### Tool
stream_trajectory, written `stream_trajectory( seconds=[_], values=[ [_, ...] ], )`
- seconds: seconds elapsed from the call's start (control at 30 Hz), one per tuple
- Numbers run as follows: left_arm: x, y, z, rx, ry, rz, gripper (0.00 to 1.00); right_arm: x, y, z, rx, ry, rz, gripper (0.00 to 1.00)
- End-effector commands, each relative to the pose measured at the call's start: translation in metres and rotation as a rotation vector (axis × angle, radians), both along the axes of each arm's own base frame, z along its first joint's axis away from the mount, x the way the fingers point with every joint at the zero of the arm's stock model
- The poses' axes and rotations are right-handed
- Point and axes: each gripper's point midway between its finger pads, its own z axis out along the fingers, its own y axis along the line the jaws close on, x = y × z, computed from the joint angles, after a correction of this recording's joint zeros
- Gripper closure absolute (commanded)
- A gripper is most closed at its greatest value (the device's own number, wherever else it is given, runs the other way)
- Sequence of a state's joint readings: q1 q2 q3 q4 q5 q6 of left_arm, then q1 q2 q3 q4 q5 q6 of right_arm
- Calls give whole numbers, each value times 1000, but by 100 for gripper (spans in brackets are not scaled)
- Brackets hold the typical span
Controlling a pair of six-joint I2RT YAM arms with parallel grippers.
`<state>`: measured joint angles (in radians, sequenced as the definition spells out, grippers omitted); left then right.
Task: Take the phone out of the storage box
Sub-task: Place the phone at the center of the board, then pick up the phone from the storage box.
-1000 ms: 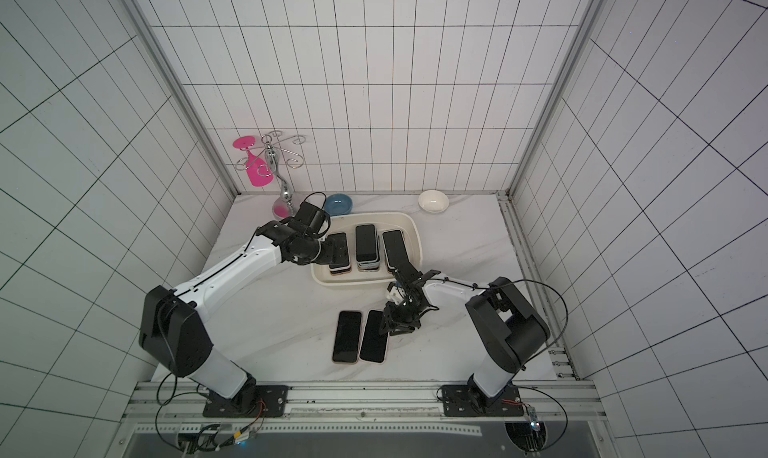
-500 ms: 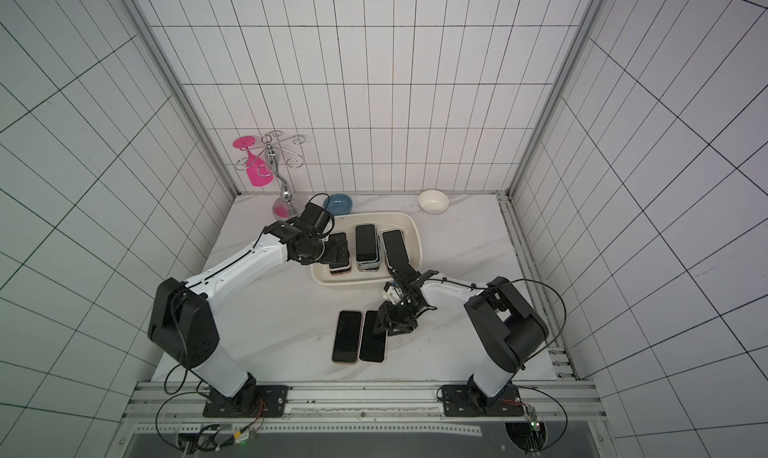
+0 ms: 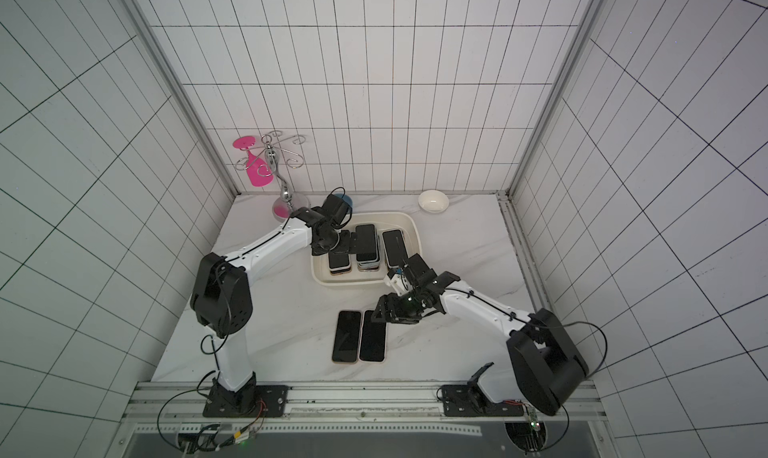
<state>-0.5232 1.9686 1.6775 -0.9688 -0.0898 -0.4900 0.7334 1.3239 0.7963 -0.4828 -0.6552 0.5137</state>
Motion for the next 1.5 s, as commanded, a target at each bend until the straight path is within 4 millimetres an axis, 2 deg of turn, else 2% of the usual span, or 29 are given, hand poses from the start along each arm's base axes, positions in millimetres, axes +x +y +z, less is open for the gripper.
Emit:
stream_trajectory(
  seconds=[0.0, 0.13, 0.27, 0.4, 0.6, 0.77, 0.83, 1.0, 1.1, 1.3, 1.4, 1.47],
  values=[
    [10, 26, -17, 139, 30, 83, 2, -8, -27, 1, -61, -11, -26, 23],
    [26, 30, -31, 123, 54, 130, 2, -1, -35, 22, -34, -47, -52, 22],
    [34, 20, -46, 103, 85, 109, 2, 6, -38, 32, -31, -68, -56, 22],
    [35, 16, -60, 98, 107, 101, 2, 9, -39, 32, -30, -58, -52, 22],
    [29, 21, -84, 128, 155, 103, 2, 10, -39, 26, -40, -49, -45, 22],
    [28, 20, -90, 122, 156, 105, 2, 11, -41, 24, -48, -51, -49, 23],
    [29, 20, -87, 115, 142, 106, 7, 13, -43, 23, -51, -52, -54, 23],
    [35, 18, -56, 90, 64, 99, 18, 19, -44, 22, -57, -56, -63, 24],
    [38, 16, -42, 68, 32, 90, 32, 24, -43, 21, -60, -52, -66, 25],
    [37, 18, -27, 67, 11, 74, 38, 41, -41, 28, -52, -68, -78, 26],
    [35, 17, -14, 58, -6, 60, 39, 56, -40, 41, -28, -92, -92, 26],
    [32, 15, -2, 55, -20, 37, 39, 73, -42, 51, -23, -112, -117, 26]
  ],
)
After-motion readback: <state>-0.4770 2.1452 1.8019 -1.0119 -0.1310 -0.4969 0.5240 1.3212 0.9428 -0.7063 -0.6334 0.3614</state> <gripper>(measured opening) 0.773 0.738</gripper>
